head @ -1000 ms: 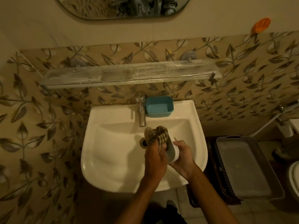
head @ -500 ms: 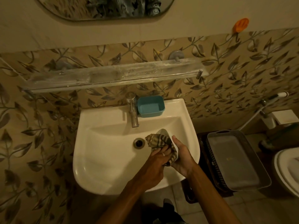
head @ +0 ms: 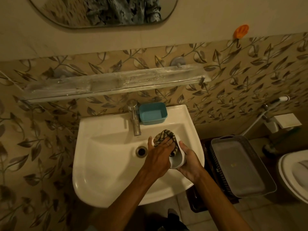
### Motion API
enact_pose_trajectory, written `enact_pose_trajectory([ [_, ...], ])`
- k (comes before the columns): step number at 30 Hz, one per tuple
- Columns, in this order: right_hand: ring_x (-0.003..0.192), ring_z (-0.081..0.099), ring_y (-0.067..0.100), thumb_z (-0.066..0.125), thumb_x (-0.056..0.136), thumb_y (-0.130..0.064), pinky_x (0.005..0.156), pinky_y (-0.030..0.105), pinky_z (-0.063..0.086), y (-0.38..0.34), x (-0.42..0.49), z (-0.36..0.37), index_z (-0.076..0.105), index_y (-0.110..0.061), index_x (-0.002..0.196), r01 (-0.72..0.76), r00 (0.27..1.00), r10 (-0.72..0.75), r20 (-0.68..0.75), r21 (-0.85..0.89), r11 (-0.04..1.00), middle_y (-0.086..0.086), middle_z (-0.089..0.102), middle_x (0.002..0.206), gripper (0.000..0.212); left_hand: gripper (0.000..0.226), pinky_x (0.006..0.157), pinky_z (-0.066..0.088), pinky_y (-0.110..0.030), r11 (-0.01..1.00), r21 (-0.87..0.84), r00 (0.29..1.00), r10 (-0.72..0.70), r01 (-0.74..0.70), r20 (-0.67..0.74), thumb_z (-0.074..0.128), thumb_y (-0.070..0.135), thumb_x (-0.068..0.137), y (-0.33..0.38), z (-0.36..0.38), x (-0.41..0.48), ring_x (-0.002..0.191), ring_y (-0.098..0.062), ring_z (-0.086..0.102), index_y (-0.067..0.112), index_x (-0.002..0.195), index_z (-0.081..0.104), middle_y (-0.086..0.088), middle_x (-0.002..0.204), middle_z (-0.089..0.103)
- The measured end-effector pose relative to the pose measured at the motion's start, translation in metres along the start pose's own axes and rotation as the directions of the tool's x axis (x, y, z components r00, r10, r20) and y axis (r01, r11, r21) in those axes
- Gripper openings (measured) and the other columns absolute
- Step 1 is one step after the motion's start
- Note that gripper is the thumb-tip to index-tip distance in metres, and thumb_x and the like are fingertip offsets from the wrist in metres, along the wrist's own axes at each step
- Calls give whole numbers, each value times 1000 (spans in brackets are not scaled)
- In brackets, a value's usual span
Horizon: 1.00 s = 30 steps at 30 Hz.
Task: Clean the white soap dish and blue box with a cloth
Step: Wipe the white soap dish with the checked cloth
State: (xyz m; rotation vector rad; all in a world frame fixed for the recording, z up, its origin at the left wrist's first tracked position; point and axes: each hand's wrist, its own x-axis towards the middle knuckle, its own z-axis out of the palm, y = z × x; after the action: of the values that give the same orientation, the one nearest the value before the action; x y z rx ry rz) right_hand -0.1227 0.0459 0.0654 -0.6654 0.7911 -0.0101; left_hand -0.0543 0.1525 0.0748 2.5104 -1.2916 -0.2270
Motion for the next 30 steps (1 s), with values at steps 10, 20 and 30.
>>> enact_pose_trajectory([
  [10,110,63,35,54,88,-46,86,47,54,-22,-3,-5,60,-10,124,62,997,-62,-48,-14,998,20,67,117,51,54,118,5,-28,799,-587,985,-171,132,-12,37,-2,91,38,-13,2,141,-17,16,22,139,42,1,150,33],
  [20,110,63,35,39,96,-44,97,45,48,-42,-9,-3,66,-4,112,108,994,-109,-7,-70,992,22,69,113,51,47,103,40,-37,574,-800,983,-74,178,166,40,-3,94,42,-22,-7,122,-12,50,23,129,54,8,136,52],
  [30,108,62,34,49,93,-42,89,48,52,-47,-11,11,58,-11,122,115,991,-117,-61,-42,992,19,66,116,43,54,119,1,-43,863,-481,987,-152,159,53,38,7,97,35,-32,17,145,-25,3,27,145,26,-5,156,19],
])
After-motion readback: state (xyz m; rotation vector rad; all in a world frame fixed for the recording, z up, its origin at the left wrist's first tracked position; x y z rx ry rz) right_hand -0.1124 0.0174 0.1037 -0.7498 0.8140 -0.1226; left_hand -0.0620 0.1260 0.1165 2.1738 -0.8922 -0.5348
